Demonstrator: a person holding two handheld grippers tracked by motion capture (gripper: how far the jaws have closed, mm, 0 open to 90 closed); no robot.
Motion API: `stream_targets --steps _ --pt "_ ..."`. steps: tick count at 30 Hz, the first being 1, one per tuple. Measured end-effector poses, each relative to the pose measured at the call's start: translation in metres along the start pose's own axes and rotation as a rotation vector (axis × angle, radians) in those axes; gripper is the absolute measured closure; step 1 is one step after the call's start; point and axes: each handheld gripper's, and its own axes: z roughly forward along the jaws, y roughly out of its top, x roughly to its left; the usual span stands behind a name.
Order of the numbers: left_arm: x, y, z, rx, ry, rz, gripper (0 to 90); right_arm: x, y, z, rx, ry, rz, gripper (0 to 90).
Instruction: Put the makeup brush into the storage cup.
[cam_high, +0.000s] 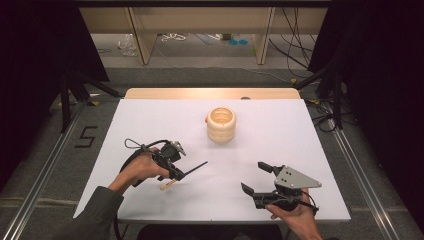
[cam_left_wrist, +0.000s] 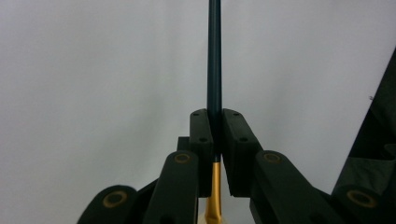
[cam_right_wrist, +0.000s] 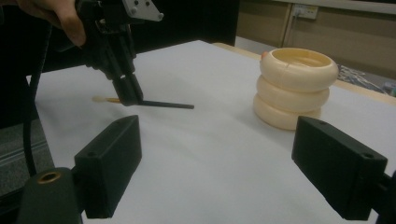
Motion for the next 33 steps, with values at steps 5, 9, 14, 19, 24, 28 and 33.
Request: stream_targets --steps 5,9,14,19,24,28,33 --pt "-0.010 0.007 0.000 -0.013 -0.025 0.025 83.0 0.005 0.003 0.002 0.006 0.008 -0.055 16.6" --pt "-0.016 0.011 0.002 -0.011 -0.040 0.041 83.0 0.012 0.006 0.006 0.009 0.016 -0.126 16.5" --pt "-0.023 0.013 0.003 -0.016 -0.053 0.049 83.0 0.019 0.009 0.010 0.034 0.025 -0.216 16.5" --pt "-0.029 0.013 0.003 -0.045 -0.076 0.039 83.0 0.024 0.009 0.015 0.049 0.032 -0.265 16.7" --pt "-0.033 0.014 0.002 -0.052 -0.090 0.034 83.0 0.032 0.010 0.023 0.087 0.067 -0.354 18.7" --pt "-0.035 0.015 0.001 -0.038 -0.098 0.051 83.0 0.037 0.010 0.030 0.110 0.075 -0.418 19.2" --pt "-0.038 0.017 0.001 -0.060 -0.105 0.035 83.0 0.040 0.012 0.036 0.122 0.087 -0.443 19.9"
